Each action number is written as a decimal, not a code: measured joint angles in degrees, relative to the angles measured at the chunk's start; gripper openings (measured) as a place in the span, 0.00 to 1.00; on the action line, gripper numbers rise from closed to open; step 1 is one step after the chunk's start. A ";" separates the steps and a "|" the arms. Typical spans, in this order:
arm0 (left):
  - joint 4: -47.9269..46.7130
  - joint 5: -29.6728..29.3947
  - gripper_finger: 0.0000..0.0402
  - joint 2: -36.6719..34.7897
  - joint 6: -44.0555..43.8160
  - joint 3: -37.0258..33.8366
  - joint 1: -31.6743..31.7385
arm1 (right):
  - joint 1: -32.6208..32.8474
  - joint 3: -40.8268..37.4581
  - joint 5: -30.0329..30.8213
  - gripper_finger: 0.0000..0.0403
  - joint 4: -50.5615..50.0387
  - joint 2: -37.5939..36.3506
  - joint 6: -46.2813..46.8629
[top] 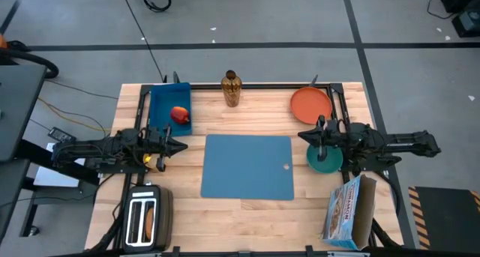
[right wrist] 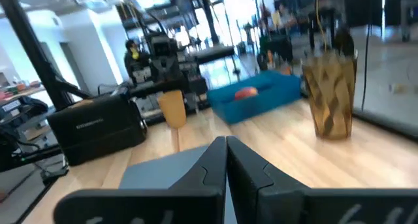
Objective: Arrange a breakfast setting
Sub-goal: Put the green bowl on the blue cutting board, then put the orange plate on the blue cutting board to the bottom left of the green bowl
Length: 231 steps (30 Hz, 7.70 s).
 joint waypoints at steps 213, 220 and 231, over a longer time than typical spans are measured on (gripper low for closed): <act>0.04 0.00 0.06 0.02 0.00 -0.01 0.00 | -11.79 53.96 13.19 0.25 -56.94 77.48 4.90; 0.03 0.00 0.06 0.02 0.00 -0.01 -0.01 | -19.65 48.68 13.85 0.34 -52.92 79.02 5.53; 0.04 0.00 0.06 0.02 -0.02 -0.02 -0.02 | -27.76 48.67 11.09 0.36 -46.80 84.91 3.15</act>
